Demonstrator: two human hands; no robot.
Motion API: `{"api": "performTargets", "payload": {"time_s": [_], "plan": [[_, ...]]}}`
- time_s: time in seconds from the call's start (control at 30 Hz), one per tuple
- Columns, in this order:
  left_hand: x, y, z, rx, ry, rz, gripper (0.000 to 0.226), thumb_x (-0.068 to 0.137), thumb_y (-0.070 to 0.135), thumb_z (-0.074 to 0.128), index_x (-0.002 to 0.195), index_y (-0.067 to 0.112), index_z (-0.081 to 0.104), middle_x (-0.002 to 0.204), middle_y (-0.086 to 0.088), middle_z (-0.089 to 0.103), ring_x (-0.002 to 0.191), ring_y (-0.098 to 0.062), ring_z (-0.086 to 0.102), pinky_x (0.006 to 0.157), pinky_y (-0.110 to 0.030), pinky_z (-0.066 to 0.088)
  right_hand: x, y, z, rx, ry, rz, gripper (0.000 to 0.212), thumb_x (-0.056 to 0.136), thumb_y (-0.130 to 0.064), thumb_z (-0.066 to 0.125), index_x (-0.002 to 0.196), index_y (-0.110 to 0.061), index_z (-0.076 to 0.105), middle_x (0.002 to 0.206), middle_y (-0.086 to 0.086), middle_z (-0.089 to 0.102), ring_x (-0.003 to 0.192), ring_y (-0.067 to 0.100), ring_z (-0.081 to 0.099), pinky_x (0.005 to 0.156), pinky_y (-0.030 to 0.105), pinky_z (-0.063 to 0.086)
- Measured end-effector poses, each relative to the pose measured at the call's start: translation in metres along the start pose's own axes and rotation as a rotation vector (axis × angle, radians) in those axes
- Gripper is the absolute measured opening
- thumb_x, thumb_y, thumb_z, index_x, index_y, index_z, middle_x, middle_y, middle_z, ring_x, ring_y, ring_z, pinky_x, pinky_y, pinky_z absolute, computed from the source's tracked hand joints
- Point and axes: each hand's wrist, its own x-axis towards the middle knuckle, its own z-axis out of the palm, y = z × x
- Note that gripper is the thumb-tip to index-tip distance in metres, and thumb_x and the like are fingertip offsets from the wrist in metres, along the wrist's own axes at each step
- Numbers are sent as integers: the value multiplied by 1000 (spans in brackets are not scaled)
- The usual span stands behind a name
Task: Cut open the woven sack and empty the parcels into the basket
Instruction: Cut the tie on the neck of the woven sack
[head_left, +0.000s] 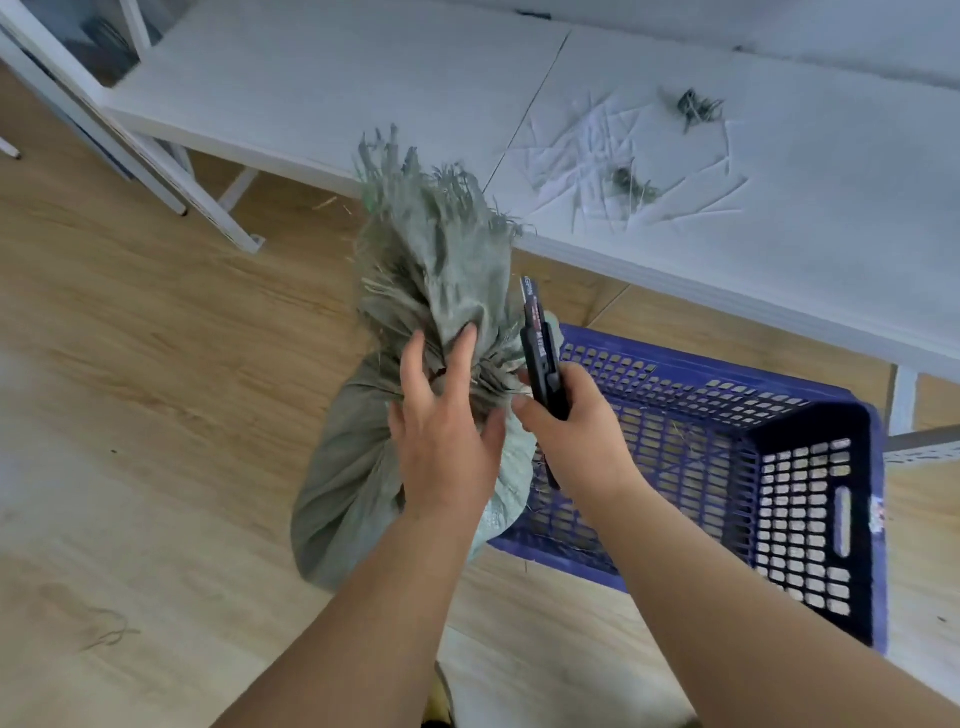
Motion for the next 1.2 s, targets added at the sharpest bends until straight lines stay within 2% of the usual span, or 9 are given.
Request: {"api": "performTargets", "payload": {"time_s": [0.17, 0.3, 0.43, 0.6, 0.77, 0.93, 1.0, 1.1, 1.2], "plan": [[19, -31, 39, -190, 28, 28, 93, 75, 17, 74, 148, 38, 19, 143, 0, 29, 122, -15, 43, 95, -20, 37, 44, 32, 17, 69, 16, -160, 18, 85, -25, 66, 101, -25, 58, 91, -7, 66, 88, 12, 62, 82, 32, 50], [39, -52, 57, -289, 36, 66, 90, 78, 11, 70, 151, 28, 20, 144, -1, 31, 116, 0, 32, 85, -1, 18, 73, 43, 29, -6, 58, -353, 24, 77, -35, 75, 89, -27, 55, 77, -13, 63, 70, -2, 57, 67, 20, 46], [46, -64, 67, -396, -9, 84, 91, 79, 14, 68, 151, 32, 16, 151, 7, 25, 128, 3, 29, 96, -11, 21, 95, 48, 42, -64, 80, -444, 43, 62, -41, 85, 81, -30, 49, 73, -16, 59, 66, -6, 56, 53, 12, 39], [46, -70, 52, -531, -140, -72, 77, 84, 19, 62, 151, 31, 24, 155, 10, 25, 137, -6, 27, 103, -24, 25, 102, 51, 49, -196, 113, -400, 41, 65, -32, 85, 81, -23, 49, 78, -8, 60, 75, 13, 60, 61, 25, 44], [26, -59, 28, -395, 560, 271, 28, 89, 10, 57, 112, 24, 65, 120, 13, 52, 117, -2, 47, 100, -14, 32, 92, 42, 56, -56, 71, -394, 39, 67, -15, 83, 74, -26, 46, 75, -8, 65, 71, 11, 62, 71, 29, 50], [38, -77, 48, -122, 339, 224, 29, 97, 26, 50, 122, 40, 58, 128, 29, 52, 136, -2, 30, 116, -47, -2, 89, 47, 66, 131, -12, -416, 37, 72, -4, 79, 75, -21, 46, 73, -7, 63, 56, 7, 53, 58, 22, 43], [41, -87, 53, -241, 279, 166, 28, 97, 31, 50, 123, 40, 53, 127, 28, 50, 137, -4, 32, 118, -50, 1, 87, 47, 64, 155, -17, -424, 36, 74, -1, 76, 75, -21, 45, 75, -4, 62, 57, 10, 52, 56, 23, 41], [42, -95, 55, -572, 176, 102, 21, 98, 26, 49, 114, 40, 48, 121, 22, 57, 113, 3, 50, 95, -29, 40, 86, 46, 64, 146, -15, -433, 36, 75, 0, 75, 76, -21, 46, 78, -3, 62, 60, 11, 52, 58, 24, 40], [45, -103, 52, -523, 188, 75, 18, 98, 22, 47, 99, 40, 52, 109, 23, 58, 93, 0, 54, 69, -19, 41, 88, 50, 75, 170, -35, -449, 37, 75, 3, 74, 76, -20, 45, 77, -4, 63, 58, 8, 53, 55, 19, 41]]}}
